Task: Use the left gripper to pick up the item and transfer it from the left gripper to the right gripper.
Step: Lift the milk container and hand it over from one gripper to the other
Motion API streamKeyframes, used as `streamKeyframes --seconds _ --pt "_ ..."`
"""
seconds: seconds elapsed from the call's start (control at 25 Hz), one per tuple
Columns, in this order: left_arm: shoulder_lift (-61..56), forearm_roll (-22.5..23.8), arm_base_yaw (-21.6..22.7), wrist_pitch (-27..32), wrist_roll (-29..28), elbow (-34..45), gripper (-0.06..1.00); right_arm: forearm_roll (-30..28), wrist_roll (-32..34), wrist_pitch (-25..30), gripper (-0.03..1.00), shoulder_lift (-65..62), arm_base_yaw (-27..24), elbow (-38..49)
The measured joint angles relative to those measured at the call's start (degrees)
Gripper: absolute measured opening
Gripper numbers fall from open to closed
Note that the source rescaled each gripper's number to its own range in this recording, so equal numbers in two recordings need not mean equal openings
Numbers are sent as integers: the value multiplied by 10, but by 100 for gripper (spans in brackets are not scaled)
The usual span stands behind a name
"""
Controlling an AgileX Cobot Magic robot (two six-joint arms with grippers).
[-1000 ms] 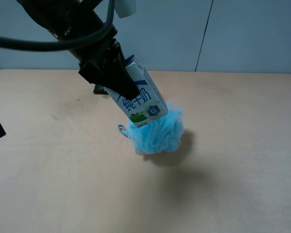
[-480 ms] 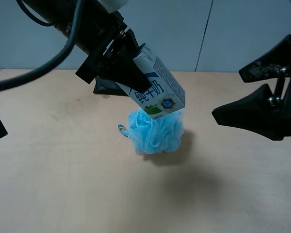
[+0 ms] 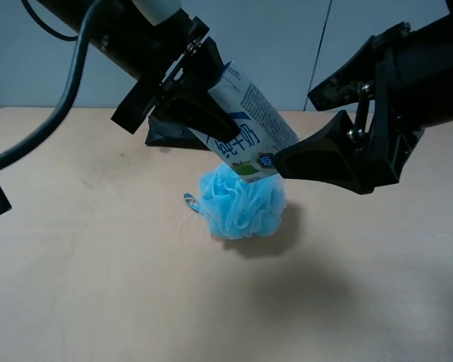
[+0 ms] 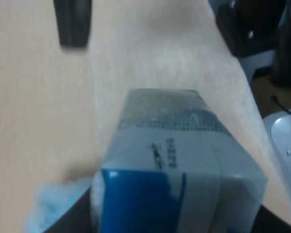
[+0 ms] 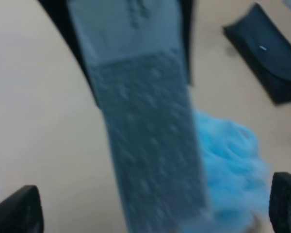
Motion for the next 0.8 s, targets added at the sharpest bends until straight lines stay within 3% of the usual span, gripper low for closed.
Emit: streamKeyframes --seconds 0.16,0.32,0.8 --pt "0 -32 0 0 18 0 1 47 -43 -17 100 12 0 0" --pt "0 -64 0 1 30 0 1 58 -56 -33 100 17 0 0" --pt "0 -73 0 6 40 0 1 85 -81 -56 100 60 0 0"
